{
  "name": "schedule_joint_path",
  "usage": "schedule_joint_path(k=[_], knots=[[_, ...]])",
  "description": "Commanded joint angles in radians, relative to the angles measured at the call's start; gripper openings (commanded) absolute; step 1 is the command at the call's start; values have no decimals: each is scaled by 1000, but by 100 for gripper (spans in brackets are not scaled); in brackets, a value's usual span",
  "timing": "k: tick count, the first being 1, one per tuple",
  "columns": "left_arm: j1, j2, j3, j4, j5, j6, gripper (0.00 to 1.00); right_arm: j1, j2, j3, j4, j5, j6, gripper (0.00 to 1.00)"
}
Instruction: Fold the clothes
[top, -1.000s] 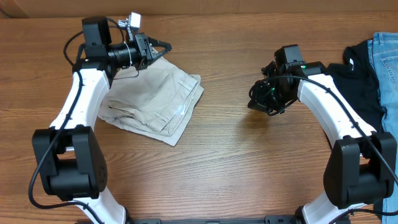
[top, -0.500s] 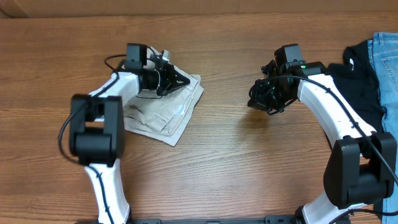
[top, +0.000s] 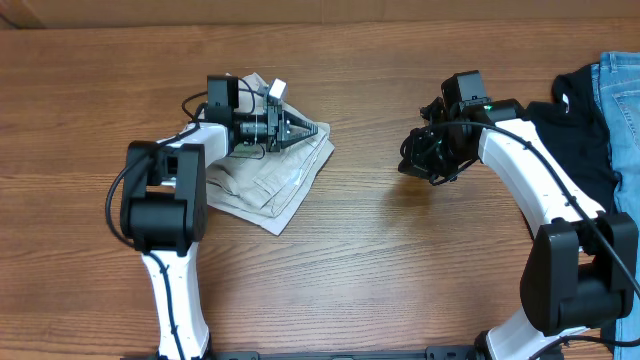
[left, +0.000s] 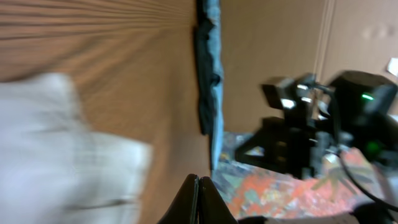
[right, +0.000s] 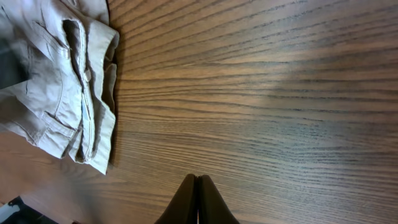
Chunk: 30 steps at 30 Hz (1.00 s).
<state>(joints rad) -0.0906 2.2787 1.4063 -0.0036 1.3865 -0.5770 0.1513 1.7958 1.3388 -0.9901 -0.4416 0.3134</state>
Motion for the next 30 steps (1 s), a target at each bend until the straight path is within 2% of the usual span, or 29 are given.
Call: schedule_joint_path(k=[1,4,8,9,13,14,17,20,26,30], knots=[[-7,-206,5,-17,63,-5,4,-1,2,6,-3,-9,0,4],[-3,-304,5,-75,15,0,4,-1,2,6,-3,-9,0,4],[22,-408,5,-293,-147,72,4,-1,2,6,-4,-8,0,4],[31,-430,5,-375,-223,114,4,-1,2,6,-4,-8,0,4],[59,-529,5,-711,-680,212,4,-1,2,6,-2,-8,-4,4],[60,-565,5,-795,-846,218,4,-1,2,6,2,-8,-4,4],[65,-599,5,-875,-1019,177,4,-1,2,6,7,-8,-4,4],[97,-605,5,-893,-1040,164,4,-1,2,6,5,-8,-4,4],[209,-581,-2,-890,-940,185,4,-1,2,6,-3,-5,-21,4],[237,-573,-75,-865,-941,196,4,-1,2,6,1,-5,-23,4]])
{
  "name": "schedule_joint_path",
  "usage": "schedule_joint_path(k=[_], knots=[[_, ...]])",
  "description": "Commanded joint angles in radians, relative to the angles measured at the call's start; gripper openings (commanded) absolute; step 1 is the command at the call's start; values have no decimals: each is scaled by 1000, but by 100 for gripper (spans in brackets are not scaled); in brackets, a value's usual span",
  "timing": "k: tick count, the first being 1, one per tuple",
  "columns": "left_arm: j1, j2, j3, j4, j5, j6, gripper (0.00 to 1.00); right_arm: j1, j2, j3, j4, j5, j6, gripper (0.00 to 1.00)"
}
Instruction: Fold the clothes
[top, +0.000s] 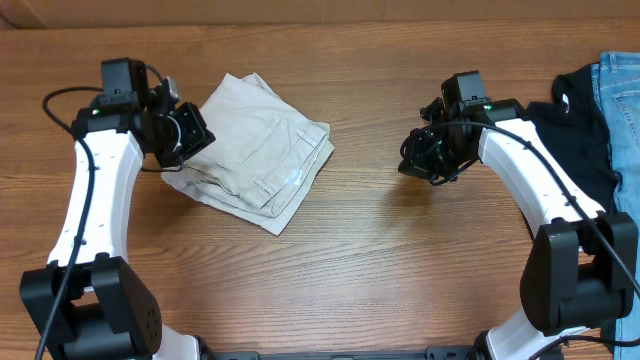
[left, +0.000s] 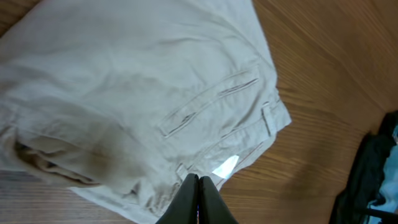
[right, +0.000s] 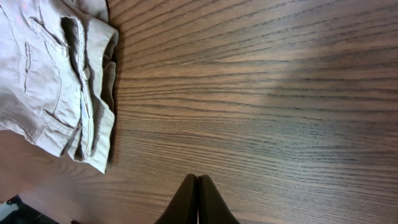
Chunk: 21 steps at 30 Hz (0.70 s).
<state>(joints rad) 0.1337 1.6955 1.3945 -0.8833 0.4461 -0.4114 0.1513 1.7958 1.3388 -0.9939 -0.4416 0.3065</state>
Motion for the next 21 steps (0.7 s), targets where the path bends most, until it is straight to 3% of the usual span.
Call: schedule_joint_path(k=[1,3,7,11,21], knots=[[19,12,-89,33,1,31,4,-1,2,6,4,-6,-16,4],[34,13,-161,98,36,32,5,-1,2,6,4,-6,-16,4],[80,18,-349,351,251,83,7,-1,2,6,0,-6,-16,4],[122,54,-461,502,288,64,7,-1,2,6,-5,-5,-16,4],[180,199,-499,571,298,46,4,-1,2,6,-18,-6,-16,4]])
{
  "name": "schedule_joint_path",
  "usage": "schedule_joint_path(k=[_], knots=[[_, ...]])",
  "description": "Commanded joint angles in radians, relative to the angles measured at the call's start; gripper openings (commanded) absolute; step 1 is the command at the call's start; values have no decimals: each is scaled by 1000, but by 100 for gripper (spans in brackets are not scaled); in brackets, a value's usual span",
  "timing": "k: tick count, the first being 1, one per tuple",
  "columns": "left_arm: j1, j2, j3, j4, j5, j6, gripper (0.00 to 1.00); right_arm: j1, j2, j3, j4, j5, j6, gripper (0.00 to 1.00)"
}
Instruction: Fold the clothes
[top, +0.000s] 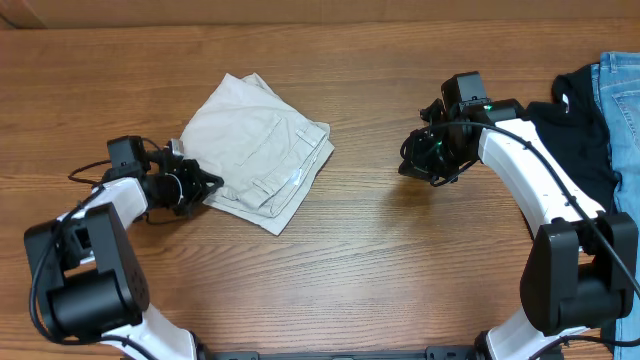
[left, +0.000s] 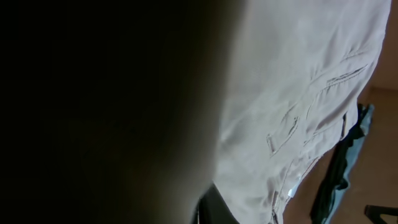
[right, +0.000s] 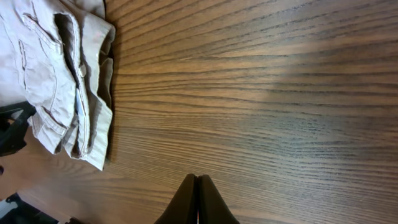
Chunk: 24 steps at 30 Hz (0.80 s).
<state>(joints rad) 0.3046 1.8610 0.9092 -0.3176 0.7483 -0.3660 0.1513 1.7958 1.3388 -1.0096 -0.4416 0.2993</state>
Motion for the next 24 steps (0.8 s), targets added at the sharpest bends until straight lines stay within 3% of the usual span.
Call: schedule_joint_path(k=[1,9,13,18,24], knots=[[9,25,-5,1,3,0,4,-1,2,6,-7,-6,-9,4],[-48,-207,79,-157,64,0,4,-1,2,6,-17,-6,-8,4],[-170,-322,79,-227,-44,-16,5,-1,2,6,-13,-6,-8,4],[-260,-283,75,-231,-158,-63,6,-1,2,6,-13,-6,-8,4],[-268,-141,75,-168,-180,-61,6,-1,2,6,-14,-5,-9,4]])
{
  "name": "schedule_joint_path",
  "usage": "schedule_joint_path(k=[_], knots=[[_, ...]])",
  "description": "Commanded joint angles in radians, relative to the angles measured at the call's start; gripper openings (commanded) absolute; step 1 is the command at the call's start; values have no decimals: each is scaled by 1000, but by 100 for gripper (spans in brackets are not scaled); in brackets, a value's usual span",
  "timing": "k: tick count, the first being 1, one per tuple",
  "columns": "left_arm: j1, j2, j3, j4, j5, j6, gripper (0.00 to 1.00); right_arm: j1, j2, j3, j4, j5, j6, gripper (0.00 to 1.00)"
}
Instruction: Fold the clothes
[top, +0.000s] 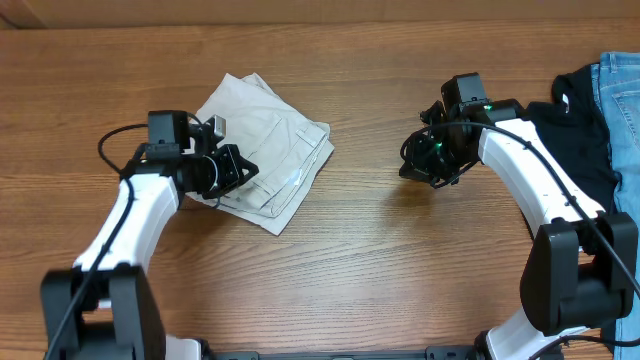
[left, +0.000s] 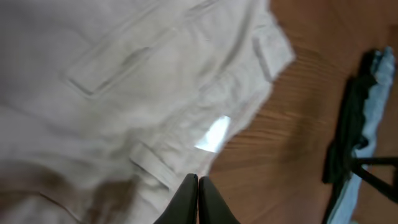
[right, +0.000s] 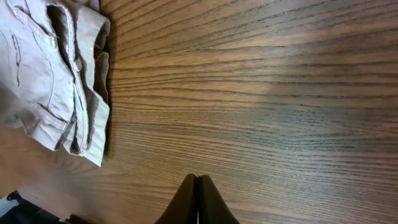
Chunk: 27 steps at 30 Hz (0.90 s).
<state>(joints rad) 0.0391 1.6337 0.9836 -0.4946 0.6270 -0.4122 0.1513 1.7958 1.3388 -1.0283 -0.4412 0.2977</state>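
Observation:
The folded beige garment (top: 270, 145) lies at the table's back left, pockets and waistband showing (left: 124, 68). My left gripper (top: 248, 170) is shut and empty over the garment's near left part; in its wrist view the fingertips (left: 198, 186) are closed above the cloth's edge. My right gripper (top: 405, 168) hangs shut over bare wood right of centre, well apart from the garment, which shows at the upper left of its view (right: 56, 74). Nothing is between the right gripper's (right: 198, 186) fingers.
A black garment (top: 580, 130) and blue jeans (top: 622, 90) are piled at the table's (top: 350, 270) right edge, behind my right arm. In the left wrist view that dark pile (left: 354, 124) appears far off to the right.
My left gripper was low on the table by the garment's left corner; now it is over the garment's near left part, still shut. The right arm and the garment have hardly shifted.
My left gripper was first shut over the garment's right side, pointing right. Then it stood at the garment's left edge, then lower beside its left corner, and now over its near left part. The garment stayed folded in place and my right gripper stayed shut over bare wood.

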Motion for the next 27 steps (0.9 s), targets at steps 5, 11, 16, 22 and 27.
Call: schedule_joint_path(k=[5,11,16,22,27], knots=[[-5,242,0,9,-37,-12,5,-1,2,6,6,-6,-8,4],[-7,358,0,24,160,50,4,-1,2,6,11,-6,-11,4],[-7,286,2,23,223,50,4,-1,2,6,13,-6,-11,4],[-5,76,3,31,219,46,4,-1,2,6,13,-6,-10,4],[14,-42,3,52,42,0,6,-1,2,6,13,-6,-11,4]])
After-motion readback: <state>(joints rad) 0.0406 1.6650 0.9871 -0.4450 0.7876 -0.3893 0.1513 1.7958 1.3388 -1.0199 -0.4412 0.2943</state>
